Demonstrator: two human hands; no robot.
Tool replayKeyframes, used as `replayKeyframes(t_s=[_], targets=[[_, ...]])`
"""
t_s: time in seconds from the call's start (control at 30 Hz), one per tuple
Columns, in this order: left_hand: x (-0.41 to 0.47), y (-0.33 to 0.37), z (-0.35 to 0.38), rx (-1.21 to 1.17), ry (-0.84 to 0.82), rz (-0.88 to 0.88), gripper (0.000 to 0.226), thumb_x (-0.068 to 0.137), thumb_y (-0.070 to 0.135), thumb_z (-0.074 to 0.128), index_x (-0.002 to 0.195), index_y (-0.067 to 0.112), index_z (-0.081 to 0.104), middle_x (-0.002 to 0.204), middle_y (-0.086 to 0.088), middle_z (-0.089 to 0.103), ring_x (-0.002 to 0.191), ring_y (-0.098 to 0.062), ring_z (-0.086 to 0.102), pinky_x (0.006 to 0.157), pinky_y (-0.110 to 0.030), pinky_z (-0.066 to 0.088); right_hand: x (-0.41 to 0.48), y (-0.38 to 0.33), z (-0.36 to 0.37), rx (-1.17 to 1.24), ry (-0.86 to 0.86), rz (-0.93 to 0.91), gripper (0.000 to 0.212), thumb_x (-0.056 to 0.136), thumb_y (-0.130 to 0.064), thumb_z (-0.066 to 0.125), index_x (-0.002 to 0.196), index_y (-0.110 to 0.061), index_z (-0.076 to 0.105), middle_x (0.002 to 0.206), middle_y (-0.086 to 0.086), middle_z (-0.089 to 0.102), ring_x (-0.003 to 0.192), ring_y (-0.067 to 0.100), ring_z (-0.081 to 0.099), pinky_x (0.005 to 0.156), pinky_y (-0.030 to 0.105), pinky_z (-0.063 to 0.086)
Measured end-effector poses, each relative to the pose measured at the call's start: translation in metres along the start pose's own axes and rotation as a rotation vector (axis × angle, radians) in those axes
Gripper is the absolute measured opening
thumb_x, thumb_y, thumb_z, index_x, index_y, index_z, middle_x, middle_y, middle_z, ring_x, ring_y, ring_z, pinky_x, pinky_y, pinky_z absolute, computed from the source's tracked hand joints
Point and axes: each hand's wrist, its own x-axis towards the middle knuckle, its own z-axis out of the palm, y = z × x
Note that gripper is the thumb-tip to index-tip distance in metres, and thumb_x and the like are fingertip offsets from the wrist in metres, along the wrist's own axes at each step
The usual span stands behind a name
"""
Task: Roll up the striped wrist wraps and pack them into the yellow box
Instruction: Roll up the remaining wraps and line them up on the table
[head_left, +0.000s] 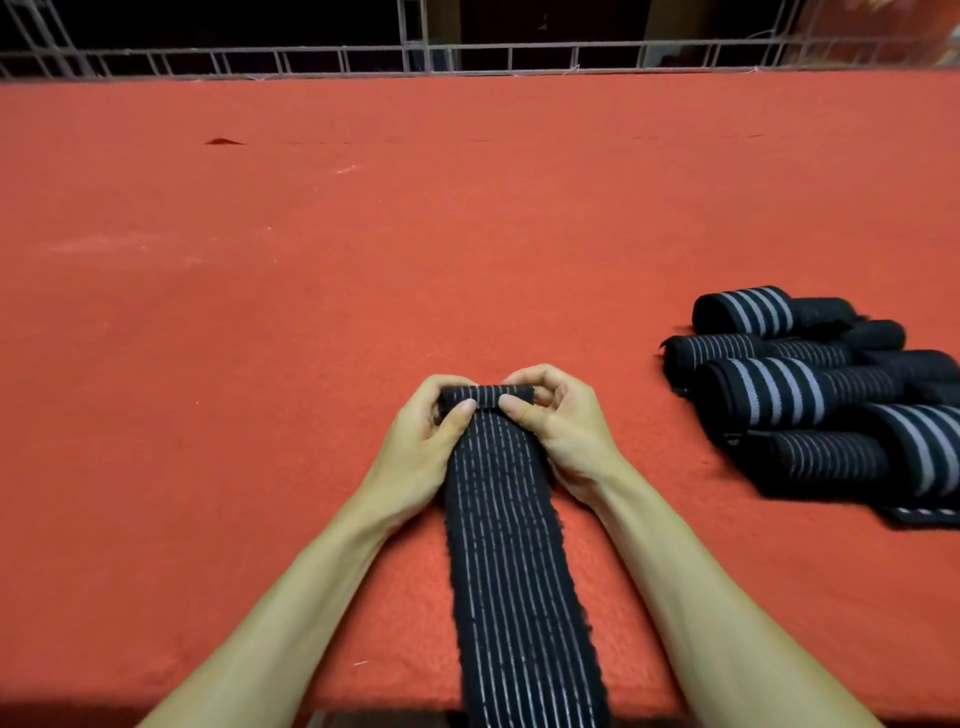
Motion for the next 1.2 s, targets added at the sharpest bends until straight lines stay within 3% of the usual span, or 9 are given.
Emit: replayKeyframes(t_s=[0.1, 0.23, 0.37, 0.57, 0.67, 0.83, 1.03, 1.13, 1.2], targets=[[0.0004, 0.0016, 0.0003, -0.02, 0.016, 0.042, 0.013, 0.098, 0.008, 0.052, 0.106, 0.016, 0.058, 0.098, 0.005, 0.065, 0.091, -0.001, 0.061, 0.082, -0.016, 0.046, -0.0016, -0.0048, 0.0011, 0.08, -0.052, 0.084, 0.005, 0.09, -0.014, 0.065, 0.09, -0.009, 0.064, 0.082, 0.009, 0.065, 0.069, 0.014, 0.062, 0.062, 0.024, 0.051], [0.0016, 0.0021, 0.0004, -0.035, 0.017, 0.062, 0.014, 0.097, 0.005, 0.052, 0.105, 0.014, 0.059, 0.098, 0.003, 0.065, 0.091, -0.003, 0.061, 0.082, -0.018, 0.048, 0.0, -0.0062, 0.0025, 0.071, -0.071, 0.16, 0.04, 0.096, -0.038, 0.055, 0.098, 0.0, 0.065, 0.08, 0.01, 0.064, 0.069, 0.016, 0.06, 0.064, 0.029, 0.048], [0.0021, -0.0021, -0.0036, -0.086, 0.003, -0.004, 0.017, 0.095, 0.003, 0.054, 0.106, 0.015, 0.062, 0.099, 0.001, 0.068, 0.093, -0.008, 0.063, 0.081, -0.022, 0.051, -0.0005, -0.0033, 0.0043, 0.059, -0.024, 0.109, 0.02, 0.094, -0.027, 0.06, 0.083, -0.01, 0.065, 0.073, 0.004, 0.063, 0.068, 0.015, 0.057, 0.066, 0.03, 0.046], [0.0045, -0.0029, -0.0023, -0.088, 0.036, -0.052, 0.025, 0.093, 0.001, 0.057, 0.105, 0.022, 0.063, 0.096, 0.012, 0.068, 0.088, 0.0, 0.061, 0.074, -0.014, 0.048, 0.0003, -0.0001, 0.0011, 0.017, -0.021, 0.019, 0.01, 0.092, -0.01, 0.063, 0.1, -0.007, 0.067, 0.093, 0.008, 0.07, 0.083, 0.012, 0.065, 0.074, 0.024, 0.052], [0.0032, 0.0012, 0.0018, -0.106, 0.016, -0.133, 0.022, 0.092, 0.028, 0.059, 0.113, 0.024, 0.058, 0.097, 0.011, 0.063, 0.079, 0.004, 0.057, 0.063, -0.011, 0.044, -0.0009, 0.0, 0.0013, -0.015, 0.001, -0.024, 0.014, 0.091, -0.001, 0.062, 0.099, -0.012, 0.065, 0.092, 0.003, 0.069, 0.082, 0.007, 0.065, 0.071, 0.021, 0.051], [0.0008, 0.0027, 0.0031, 0.057, -0.011, -0.106, 0.038, 0.088, 0.054, 0.043, 0.108, 0.025, 0.056, 0.095, 0.011, 0.063, 0.085, 0.001, 0.059, 0.081, -0.024, 0.048, -0.0046, -0.0039, -0.0002, -0.039, -0.009, -0.076, 0.02, 0.087, 0.007, 0.063, 0.095, -0.011, 0.062, 0.093, 0.005, 0.067, 0.08, 0.014, 0.065, 0.072, 0.027, 0.055], [-0.0035, -0.0006, 0.0023, 0.124, 0.004, 0.007, 0.013, 0.1, 0.034, 0.047, 0.101, 0.022, 0.053, 0.084, 0.016, 0.059, 0.077, 0.001, 0.054, 0.075, -0.027, 0.045, -0.0077, -0.0036, 0.0002, 0.017, -0.043, -0.033, 0.023, 0.086, 0.01, 0.062, 0.092, -0.012, 0.06, 0.088, 0.012, 0.064, 0.077, 0.02, 0.063, 0.071, 0.035, 0.053], [-0.0032, 0.0011, 0.0015, 0.085, 0.008, 0.064, 0.012, 0.101, 0.009, 0.046, 0.1, 0.019, 0.053, 0.09, 0.006, 0.059, 0.082, -0.001, 0.054, 0.078, -0.02, 0.045, -0.0063, -0.0029, 0.0013, 0.037, -0.066, 0.018, 0.011, 0.088, -0.011, 0.067, 0.098, -0.01, 0.063, 0.093, 0.01, 0.064, 0.084, 0.022, 0.061, 0.075, 0.034, 0.051], [-0.0038, 0.0032, 0.0018, 0.067, 0.004, 0.077, 0.02, 0.099, 0.002, 0.046, 0.099, 0.021, 0.054, 0.092, 0.006, 0.06, 0.084, 0.001, 0.056, 0.078, -0.015, 0.044, -0.0057, -0.0035, 0.0042, 0.036, -0.07, 0.058, 0.025, 0.088, -0.033, 0.066, 0.096, -0.009, 0.065, 0.089, 0.012, 0.062, 0.081, 0.025, 0.057, 0.071, 0.035, 0.048]])
